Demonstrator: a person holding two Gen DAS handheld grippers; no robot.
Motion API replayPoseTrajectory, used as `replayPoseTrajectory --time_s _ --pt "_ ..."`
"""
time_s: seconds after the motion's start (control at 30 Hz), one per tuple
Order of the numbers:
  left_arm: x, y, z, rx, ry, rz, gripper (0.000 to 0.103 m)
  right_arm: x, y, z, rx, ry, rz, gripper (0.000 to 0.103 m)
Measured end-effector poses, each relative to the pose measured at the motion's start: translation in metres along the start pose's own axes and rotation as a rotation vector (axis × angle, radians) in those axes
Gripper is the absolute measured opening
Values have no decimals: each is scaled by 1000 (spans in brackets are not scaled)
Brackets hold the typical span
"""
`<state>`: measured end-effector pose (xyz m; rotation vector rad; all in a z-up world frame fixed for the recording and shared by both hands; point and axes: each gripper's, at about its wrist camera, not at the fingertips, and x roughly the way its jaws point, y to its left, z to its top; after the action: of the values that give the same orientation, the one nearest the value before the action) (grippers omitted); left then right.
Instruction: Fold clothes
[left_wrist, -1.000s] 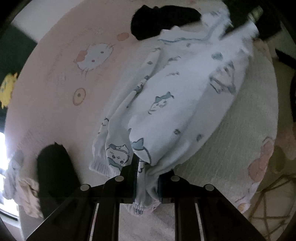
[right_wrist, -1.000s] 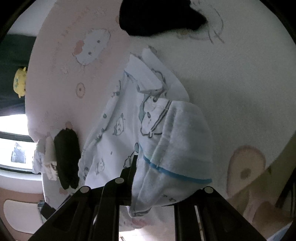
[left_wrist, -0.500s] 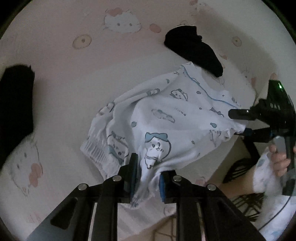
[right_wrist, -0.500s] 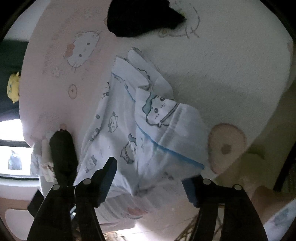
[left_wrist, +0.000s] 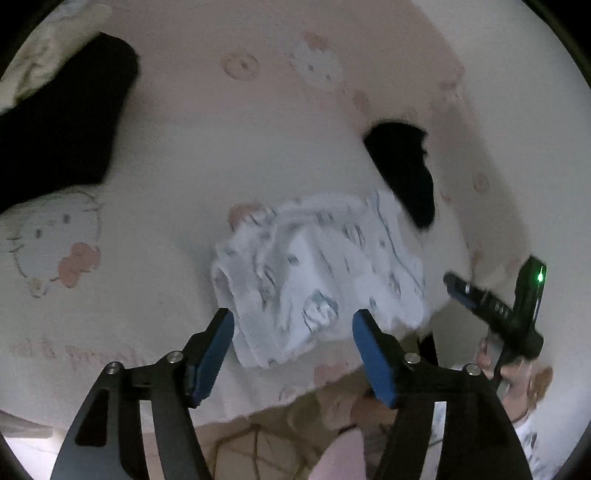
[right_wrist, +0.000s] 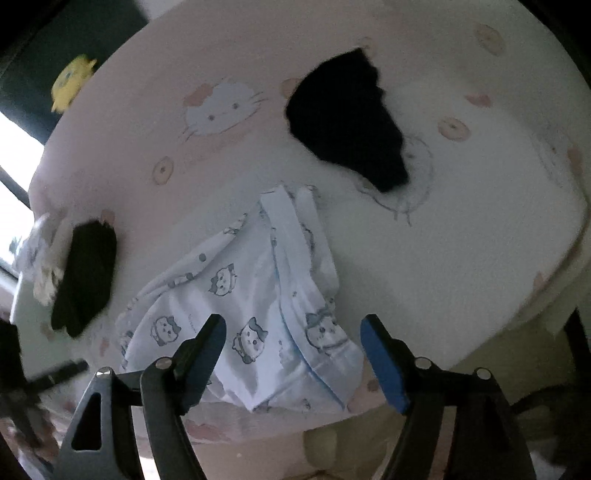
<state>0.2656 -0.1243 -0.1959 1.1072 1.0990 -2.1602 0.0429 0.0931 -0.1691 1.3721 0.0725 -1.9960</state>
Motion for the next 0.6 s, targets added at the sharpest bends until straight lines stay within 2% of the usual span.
replayPoseTrajectory --time_s 0.13,0.27,0.43,0.6 --pt "9 5 3 -29 -17 47 65 11 12 11 -57 26 1 75" --pt "34 8 4 -40 28 90 65 26 19 26 -109 42 -21 75" --pt "60 5 8 -26 38 142 65 49 18 46 -160 67 -64 75" --pt "77 12 12 -80 58 163 65 76 2 68 -102 89 9 75"
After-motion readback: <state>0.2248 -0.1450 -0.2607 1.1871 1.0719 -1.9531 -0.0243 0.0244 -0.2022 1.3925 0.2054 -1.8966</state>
